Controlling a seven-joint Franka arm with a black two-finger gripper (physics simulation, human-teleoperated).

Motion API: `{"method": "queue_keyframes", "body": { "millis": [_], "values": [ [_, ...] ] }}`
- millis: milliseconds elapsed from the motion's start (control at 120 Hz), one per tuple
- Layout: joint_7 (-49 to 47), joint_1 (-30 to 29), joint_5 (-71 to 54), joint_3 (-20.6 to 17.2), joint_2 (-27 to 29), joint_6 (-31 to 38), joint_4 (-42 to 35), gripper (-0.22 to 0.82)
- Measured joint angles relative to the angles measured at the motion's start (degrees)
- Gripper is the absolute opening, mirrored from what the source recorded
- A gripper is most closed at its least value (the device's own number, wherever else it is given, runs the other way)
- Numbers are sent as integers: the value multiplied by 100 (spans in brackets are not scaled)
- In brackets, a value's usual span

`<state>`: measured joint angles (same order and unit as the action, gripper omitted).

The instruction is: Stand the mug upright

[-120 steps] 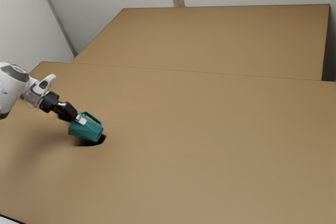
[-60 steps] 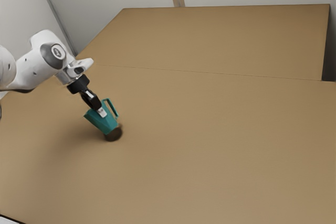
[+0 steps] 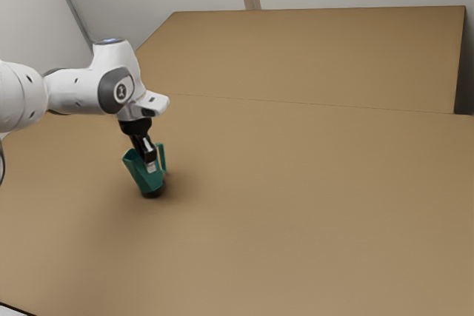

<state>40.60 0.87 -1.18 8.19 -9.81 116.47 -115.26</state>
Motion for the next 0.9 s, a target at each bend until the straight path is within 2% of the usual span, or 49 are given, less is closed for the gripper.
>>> {"method": "queue_keyframes", "body": {
  "millis": [183,508,542,725,900],
  "values": [
    [-505,206,-549,-1,-27,255,-26,-18],
    [-1176,155,-785,-1,-227,531,-33,-18],
    [-1223,157,-781,-1,-229,541,-33,-13],
    [-1398,169,-745,-1,-216,558,-58,26],
    [-1517,199,-769,71,-117,560,-45,45]
  ]
}}
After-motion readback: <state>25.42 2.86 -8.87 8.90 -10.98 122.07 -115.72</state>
